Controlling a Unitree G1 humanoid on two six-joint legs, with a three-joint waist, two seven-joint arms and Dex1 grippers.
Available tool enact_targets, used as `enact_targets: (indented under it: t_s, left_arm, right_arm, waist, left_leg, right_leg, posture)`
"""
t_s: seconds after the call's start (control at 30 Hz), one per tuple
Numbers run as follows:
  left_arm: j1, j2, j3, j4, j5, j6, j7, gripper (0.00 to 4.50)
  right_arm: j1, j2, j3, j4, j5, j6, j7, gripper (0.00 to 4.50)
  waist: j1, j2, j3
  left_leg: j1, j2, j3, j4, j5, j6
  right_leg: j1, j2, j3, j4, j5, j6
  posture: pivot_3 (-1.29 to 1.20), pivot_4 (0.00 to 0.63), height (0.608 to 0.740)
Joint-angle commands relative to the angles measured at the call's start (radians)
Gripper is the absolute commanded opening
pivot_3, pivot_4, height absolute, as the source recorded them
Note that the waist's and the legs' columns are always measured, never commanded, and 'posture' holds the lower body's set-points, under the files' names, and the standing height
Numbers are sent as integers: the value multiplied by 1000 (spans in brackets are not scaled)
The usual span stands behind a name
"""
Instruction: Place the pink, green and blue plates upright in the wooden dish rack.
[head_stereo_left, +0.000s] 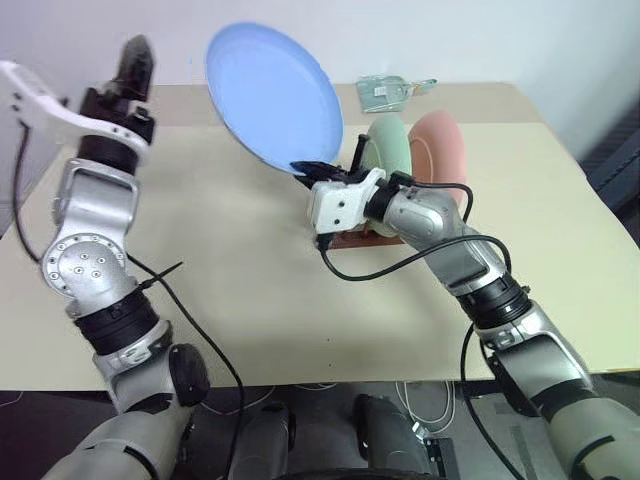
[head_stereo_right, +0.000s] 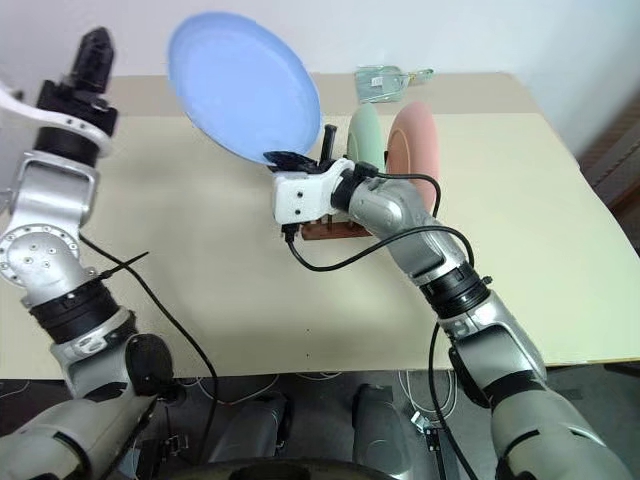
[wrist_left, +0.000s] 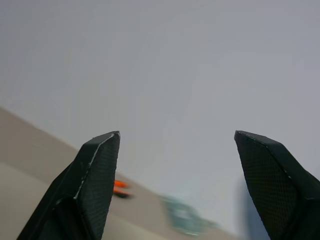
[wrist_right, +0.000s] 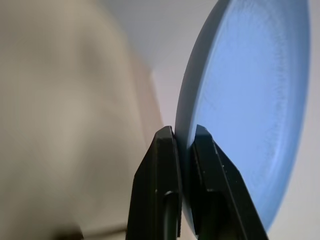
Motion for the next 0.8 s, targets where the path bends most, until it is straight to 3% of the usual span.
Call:
enact_targets:
  t_s: [0.03,0.13,0.3,0.43,0.8]
  left_arm:
    - [171,96,-143,13,200,-104,-177,3878]
    - [324,138,-289,-22,289,-157,-322,3878]
    - [516,197,-484,-152,289,-132,-577,3878]
    - [554,220,-525,-192,266,-107,-661,3878]
    - [549,192,-529,-227,254,-71,-680,3878]
  right_arm:
    - [46,71,-156,-227,373,280,66,0]
    - [93,127,-263,-378,668,571,24,0]
    - [128,172,-381,-465,965,848,-104,0]
    - [124,172,-414,-444,1024,919,-173,0]
    - [160,141,-399,-399,968,923,-221,0]
  waist:
    - [2,0,0]
    - [16,1,1]
    - [8,1,1]
    - [4,6,2]
    - [6,6,2]
  left_leg:
    - [0,0,0,0,-1,1]
    - [-2,-1,-2,0,-3,5]
    - [-2,0,-4,1,-3,5]
    - [-2,1,-2,-1,-3,5]
    - [-2,1,-1,0,-3,5]
  right_leg:
    - [0,0,0,0,0,0]
    - [1,0,0,-1,0,-1]
    - [1,0,-1,-1,-2,-4]
    - [-2,0,0,0,-2,-6]
    - [-2,1,0,1,-3,-6]
  posture:
    - [0,150,740]
    - [0,150,740]
    - [0,150,740]
    - [0,150,740]
    - [0,150,740]
